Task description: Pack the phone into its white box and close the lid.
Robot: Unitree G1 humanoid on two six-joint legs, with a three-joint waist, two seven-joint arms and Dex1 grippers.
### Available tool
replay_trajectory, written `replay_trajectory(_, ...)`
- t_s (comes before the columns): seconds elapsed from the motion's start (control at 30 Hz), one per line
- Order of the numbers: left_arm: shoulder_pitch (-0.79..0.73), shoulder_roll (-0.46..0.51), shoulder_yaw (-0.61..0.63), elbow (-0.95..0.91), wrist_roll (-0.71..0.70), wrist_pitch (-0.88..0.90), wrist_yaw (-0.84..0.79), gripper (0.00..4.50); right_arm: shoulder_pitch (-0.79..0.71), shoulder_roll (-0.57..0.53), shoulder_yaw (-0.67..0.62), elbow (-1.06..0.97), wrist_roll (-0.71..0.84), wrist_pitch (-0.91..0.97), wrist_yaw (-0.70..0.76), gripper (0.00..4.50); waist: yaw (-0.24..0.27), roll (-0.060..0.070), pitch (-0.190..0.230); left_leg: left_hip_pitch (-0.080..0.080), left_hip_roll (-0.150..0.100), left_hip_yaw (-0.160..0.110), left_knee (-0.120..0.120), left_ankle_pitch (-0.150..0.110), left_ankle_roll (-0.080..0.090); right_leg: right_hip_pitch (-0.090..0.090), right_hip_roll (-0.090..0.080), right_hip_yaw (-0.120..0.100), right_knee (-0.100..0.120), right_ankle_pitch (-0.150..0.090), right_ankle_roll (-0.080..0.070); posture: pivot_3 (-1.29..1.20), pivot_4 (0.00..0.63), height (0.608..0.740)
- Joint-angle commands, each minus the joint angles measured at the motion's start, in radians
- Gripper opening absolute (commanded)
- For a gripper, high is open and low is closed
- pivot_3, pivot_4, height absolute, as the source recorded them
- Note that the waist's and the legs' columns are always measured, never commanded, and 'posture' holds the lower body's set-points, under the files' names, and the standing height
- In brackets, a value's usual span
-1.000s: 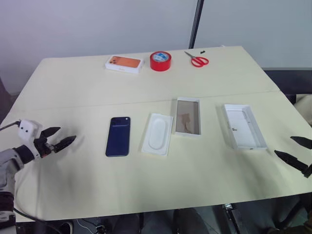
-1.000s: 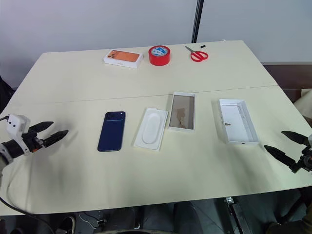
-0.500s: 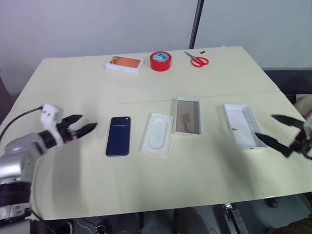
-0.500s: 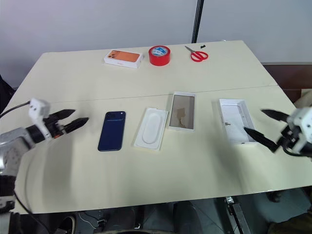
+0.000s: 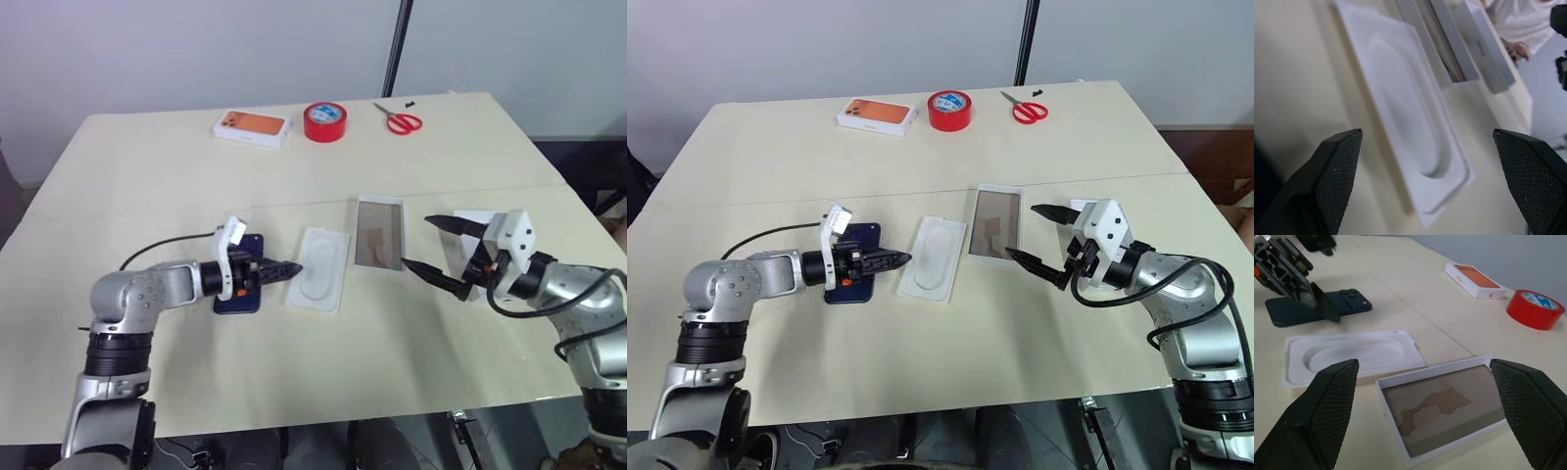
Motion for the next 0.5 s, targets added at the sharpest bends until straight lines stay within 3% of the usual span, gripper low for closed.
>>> replay_trajectory(0.03,-0.013,-0.031,-0.014,0.021,0.003,0.015,0.027,4.50,0.002,0.000,-0.022,-0.047,0.000,-0.013,-0.011,4.49,0.000,0.000,0.000,0.000,0.000,0.000,0.000,0.000,0.000,0.000,0.000,0.000,0.000,0.000,0.000,0.00,0.150,0.740)
replay_trajectory(0.33,-0.025,-0.066,-0.040,0.113,0.044,-0.023,0.035,4.50,0.018,-0.005,-0.025,-0.061,-0.008,-0.023,-0.017,4.49,0.004,0.000,-0.001,0.002,0.000,0.000,0.001,0.001,0.000,0.002,0.000,0.000,0.000,0.000,0.000,0.00,0.150,0.740)
replay_trajectory(0.43,-0.024,-0.076,-0.021,0.143,0.047,-0.027,0.051,3.62,0.029,-0.006,-0.033,-0.070,-0.008,-0.022,-0.021,4.50,0.003,0.000,-0.001,0.002,-0.001,0.000,0.001,0.001,0.000,0.003,-0.001,0.000,0.000,0.001,0.001,0.00,0.150,0.740)
replay_trajectory(0.5,-0.023,-0.077,-0.015,0.148,0.044,-0.024,0.053,2.67,0.034,-0.005,-0.034,-0.075,-0.009,-0.021,-0.024,4.50,0.002,0.000,-0.001,0.002,-0.001,0.000,0.001,0.001,0.000,0.003,-0.001,0.000,0.000,0.001,0.001,0.00,0.150,0.740)
